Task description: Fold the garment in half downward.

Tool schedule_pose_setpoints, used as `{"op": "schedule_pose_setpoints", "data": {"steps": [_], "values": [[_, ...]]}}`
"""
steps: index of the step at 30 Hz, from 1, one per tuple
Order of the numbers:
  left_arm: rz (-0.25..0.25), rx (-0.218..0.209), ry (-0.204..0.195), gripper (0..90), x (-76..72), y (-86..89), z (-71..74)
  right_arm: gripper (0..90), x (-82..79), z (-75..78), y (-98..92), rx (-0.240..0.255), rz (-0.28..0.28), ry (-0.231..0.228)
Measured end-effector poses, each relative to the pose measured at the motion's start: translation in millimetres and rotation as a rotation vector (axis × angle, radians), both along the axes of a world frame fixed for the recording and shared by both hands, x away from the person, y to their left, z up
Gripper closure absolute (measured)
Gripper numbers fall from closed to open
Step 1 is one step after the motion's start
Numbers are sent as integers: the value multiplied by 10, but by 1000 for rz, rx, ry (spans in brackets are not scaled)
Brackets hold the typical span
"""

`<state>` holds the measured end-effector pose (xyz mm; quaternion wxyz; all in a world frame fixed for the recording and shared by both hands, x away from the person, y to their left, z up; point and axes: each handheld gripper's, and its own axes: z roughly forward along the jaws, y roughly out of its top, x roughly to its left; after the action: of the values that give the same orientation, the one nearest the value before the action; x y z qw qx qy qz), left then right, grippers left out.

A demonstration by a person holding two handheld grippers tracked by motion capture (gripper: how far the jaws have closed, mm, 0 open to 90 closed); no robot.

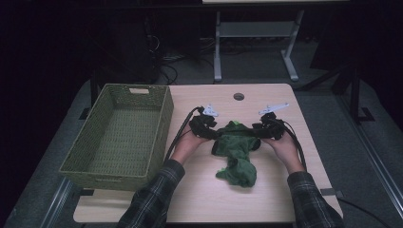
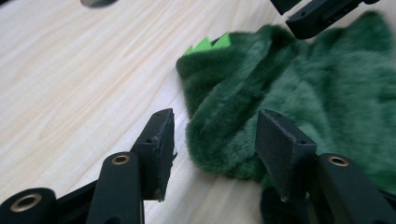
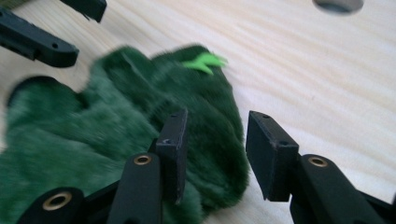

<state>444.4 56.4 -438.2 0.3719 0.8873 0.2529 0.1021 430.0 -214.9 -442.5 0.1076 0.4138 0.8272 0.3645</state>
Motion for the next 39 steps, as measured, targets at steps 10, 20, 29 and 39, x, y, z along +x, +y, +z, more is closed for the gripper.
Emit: {"op": "schedule_pose_setpoints", "data": {"steps": [10, 20, 29, 39], "values": [[9, 35, 42, 516, 130, -73, -180, 635, 99, -188, 3, -6, -6, 48], [12, 67, 70, 848, 158, -74, -248, 869, 109, -228, -3, 12, -2, 97], [26, 2, 55, 873, 134, -68, -14, 875, 67, -54, -43, 54, -14, 57], [21, -43, -14, 872, 155, -146, 438, 876, 80, 430, -156, 87, -38, -16]]}}
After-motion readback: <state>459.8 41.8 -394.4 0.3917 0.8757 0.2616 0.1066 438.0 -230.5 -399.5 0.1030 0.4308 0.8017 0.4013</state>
